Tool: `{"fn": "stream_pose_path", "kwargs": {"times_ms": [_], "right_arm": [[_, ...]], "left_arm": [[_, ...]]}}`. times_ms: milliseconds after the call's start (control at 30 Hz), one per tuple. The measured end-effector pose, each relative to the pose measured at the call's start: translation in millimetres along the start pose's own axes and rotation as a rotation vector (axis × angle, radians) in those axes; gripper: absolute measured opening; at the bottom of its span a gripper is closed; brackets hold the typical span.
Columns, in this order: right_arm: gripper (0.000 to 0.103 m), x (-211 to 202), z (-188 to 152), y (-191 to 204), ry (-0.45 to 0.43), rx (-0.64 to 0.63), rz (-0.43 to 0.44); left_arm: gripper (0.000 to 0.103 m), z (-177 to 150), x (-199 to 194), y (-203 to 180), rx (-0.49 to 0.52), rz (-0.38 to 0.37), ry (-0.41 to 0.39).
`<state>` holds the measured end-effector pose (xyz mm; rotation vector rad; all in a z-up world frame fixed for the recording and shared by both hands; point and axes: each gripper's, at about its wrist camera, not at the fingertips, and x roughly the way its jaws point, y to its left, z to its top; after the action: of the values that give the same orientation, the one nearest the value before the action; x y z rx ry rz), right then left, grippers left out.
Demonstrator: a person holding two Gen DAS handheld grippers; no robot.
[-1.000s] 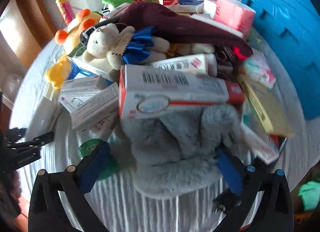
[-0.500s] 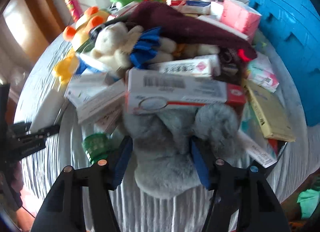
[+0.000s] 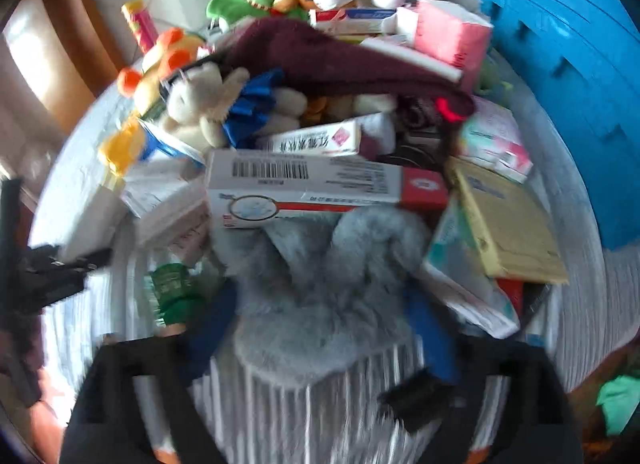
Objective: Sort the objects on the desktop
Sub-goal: 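Hold the white paper cup in the left tool while the right tool closes on the grey fluffy item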
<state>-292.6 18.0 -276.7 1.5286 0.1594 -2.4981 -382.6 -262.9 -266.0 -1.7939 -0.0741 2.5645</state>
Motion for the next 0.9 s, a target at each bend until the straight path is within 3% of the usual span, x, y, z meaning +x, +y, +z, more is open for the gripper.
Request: {"fn": "stream_pose_path", "kwargs": {"times_ms": [67, 233, 333, 467, 533, 567, 700, 800, 900], "right_arm": [[0.103, 10.0, 3.2, 3.8, 0.008, 0.018, -0.018], [0.103, -13.4, -3.0, 30.1, 0.045, -0.013, 0.208], [0.103, -24.2, -9.9, 36.0, 0.075, -0.007, 0.292], [0.103, -40.4, -2.7, 23.9, -0.013, -0.035, 0.113], [0.103, -31.7, 4.0, 14.9, 0.006, -0.054, 0.072], [0.103, -27.3, 7.4, 10.4, 0.016, -0.063, 0.052], [0.103, 18.9, 12.0, 19.0, 0.094, -0.162, 0.047], [0.103, 45.7, 10.7, 24.9, 0.104, -0.169, -0.01], [0.084, 37.4, 7.8, 30.7, 0.109, -0.148, 0.001]], "left_arm": [[0.048, 3.4, 0.5, 1.9, 0.002, -0.001, -0.003], [0.048, -2.7, 6.8, 1.0, -0.001, -0.002, -0.002], [0.048, -8.8, 7.7, 2.2, -0.001, -0.004, 0.001], [0.049, -9.9, 19.8, 0.9, -0.001, -0.003, -0.001], [0.05, -8.1, 21.5, 1.7, -0.004, 0.0, -0.004], [0.05, -33.7, 25.3, -5.0, -0.003, 0.001, -0.006], [0.056, -53.2, 41.2, -7.7, -0.011, 0.005, -0.008], [0.049, -54.2, 41.5, -6.4, -0.015, 0.006, -0.018], [0.046, -59.2, 46.6, -4.9, -0.016, 0.002, -0.023]]}}
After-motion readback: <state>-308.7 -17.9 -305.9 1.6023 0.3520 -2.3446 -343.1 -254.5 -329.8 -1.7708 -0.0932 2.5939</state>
